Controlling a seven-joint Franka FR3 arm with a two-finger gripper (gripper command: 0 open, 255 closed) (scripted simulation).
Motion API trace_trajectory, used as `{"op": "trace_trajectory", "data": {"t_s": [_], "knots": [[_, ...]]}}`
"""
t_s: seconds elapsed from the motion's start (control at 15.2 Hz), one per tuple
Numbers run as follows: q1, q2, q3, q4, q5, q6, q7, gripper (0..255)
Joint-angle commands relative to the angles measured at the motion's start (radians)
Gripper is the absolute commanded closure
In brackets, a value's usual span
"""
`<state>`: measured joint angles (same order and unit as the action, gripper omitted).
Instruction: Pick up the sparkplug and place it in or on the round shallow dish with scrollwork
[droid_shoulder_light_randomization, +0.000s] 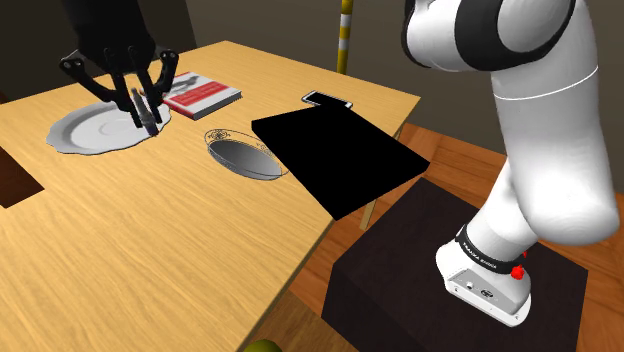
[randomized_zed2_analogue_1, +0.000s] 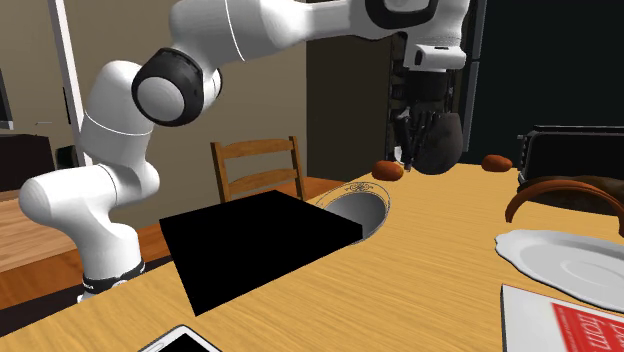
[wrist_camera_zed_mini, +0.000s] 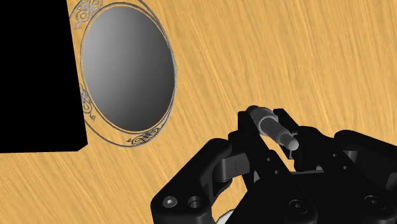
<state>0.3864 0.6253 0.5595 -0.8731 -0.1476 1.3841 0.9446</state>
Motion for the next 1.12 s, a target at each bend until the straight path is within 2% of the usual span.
{"op": "trace_trajectory", "data": {"t_s": [0.0, 0.26, 0.59, 1.06], "knots": [[-0.096, -0.126, 0.023, -0.211, 0.048, 0.081, -0.024, 255], [-0.240, -0.341, 0.036, -0.510, 0.152, 0.176, -0.108, 255], [-0.356, -0.574, 0.007, -0.776, 0.274, 0.227, -0.249, 255], [-0.354, -0.580, 0.003, -0.876, 0.278, 0.321, -0.263, 255]]}}
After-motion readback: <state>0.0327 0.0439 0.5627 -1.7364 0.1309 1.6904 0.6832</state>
